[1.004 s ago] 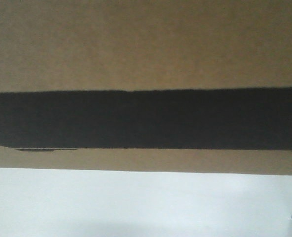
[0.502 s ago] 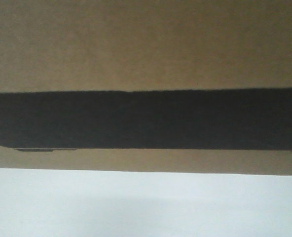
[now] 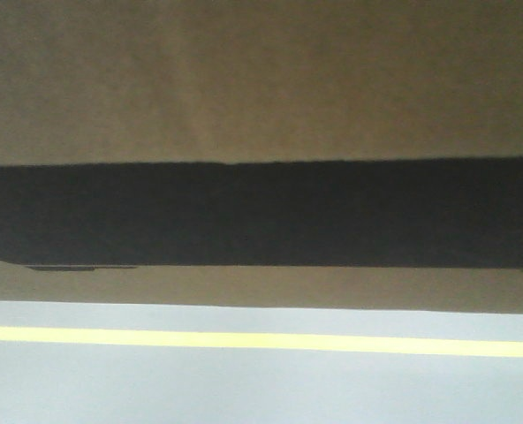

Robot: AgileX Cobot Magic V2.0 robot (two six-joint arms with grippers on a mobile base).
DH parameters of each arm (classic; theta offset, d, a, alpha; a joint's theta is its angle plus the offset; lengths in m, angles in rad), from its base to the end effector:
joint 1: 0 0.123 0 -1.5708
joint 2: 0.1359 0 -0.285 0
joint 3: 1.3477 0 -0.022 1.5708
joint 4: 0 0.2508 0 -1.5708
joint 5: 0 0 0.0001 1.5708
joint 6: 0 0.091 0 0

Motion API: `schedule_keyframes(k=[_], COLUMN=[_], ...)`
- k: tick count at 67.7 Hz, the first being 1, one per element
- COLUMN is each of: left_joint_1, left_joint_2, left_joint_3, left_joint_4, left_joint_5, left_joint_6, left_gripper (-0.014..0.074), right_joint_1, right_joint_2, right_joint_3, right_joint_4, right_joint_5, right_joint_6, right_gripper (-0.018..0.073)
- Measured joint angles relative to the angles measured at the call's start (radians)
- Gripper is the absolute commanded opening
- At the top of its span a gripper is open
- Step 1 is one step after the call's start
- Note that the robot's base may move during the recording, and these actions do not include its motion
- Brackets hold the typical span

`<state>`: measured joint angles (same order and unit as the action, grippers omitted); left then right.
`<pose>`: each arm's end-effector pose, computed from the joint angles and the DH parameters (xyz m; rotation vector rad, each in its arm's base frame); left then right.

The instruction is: Grab box from left shelf to table start

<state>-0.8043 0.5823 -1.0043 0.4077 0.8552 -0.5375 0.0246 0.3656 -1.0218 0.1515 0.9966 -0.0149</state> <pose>0.0727 -0.0362 0.4260 0.2992 1.8607 -0.4520 0.0070 0.0117 0.4237 -0.0507 1.8197 0.1809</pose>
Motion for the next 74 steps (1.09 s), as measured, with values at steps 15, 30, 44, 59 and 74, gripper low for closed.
schedule_keyframes(k=[15,30,44,59,74], left_joint_1=[0.000,0.000,0.000,0.000,0.000], left_joint_2=[0.000,0.000,0.000,0.000,0.000], left_joint_3=[0.000,0.000,0.000,0.000,0.000], left_joint_4=[0.000,-0.002,-0.002,-0.002,-0.002], left_joint_5=[0.000,0.000,0.001,0.001,0.002], left_joint_6=[0.000,0.000,0.000,0.000,0.000], left_gripper=[-0.0092,-0.0092,-0.0092,-0.0092,-0.0092], right_joint_1=[0.000,0.000,0.000,0.000,0.000], right_joint_2=[0.000,0.000,0.000,0.000,0.000], right_joint_3=[0.000,0.000,0.000,0.000,0.000], right_joint_4=[0.000,0.000,0.000,0.000,0.000], right_joint_5=[0.002,0.004,0.004,0.004,0.004], right_joint_6=[0.000,0.000,0.000,0.000,0.000], right_gripper=[0.0057,0.0057,0.0057,0.0057,0.0057])
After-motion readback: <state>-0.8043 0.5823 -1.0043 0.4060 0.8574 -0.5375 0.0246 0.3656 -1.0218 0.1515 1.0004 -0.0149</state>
